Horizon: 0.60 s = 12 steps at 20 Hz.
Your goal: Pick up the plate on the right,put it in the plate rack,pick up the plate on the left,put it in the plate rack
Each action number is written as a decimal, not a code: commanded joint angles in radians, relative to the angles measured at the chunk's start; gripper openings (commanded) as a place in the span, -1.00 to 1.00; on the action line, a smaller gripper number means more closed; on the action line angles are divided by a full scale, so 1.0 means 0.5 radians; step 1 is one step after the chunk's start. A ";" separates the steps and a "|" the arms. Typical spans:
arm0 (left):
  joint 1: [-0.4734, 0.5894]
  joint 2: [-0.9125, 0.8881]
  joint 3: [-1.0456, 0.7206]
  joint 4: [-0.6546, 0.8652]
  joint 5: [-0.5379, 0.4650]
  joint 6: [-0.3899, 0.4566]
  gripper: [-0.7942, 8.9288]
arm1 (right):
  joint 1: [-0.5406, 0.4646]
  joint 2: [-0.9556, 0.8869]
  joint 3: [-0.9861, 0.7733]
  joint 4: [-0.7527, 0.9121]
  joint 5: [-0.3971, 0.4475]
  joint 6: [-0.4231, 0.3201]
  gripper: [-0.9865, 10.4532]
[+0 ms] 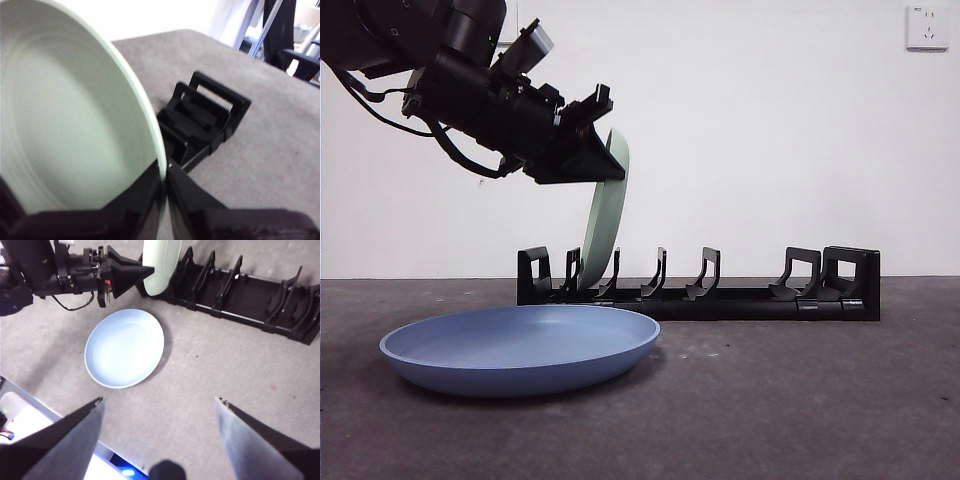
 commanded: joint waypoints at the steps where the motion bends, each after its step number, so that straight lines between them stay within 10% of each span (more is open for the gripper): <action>1: 0.006 0.024 0.002 -0.076 -0.025 0.098 -0.85 | 0.002 -0.001 -0.033 -0.011 -0.008 -0.029 -0.17; 12: -0.027 0.022 0.003 -0.173 -0.008 0.121 -0.49 | 0.002 0.001 -0.036 -0.006 -0.008 -0.030 -0.17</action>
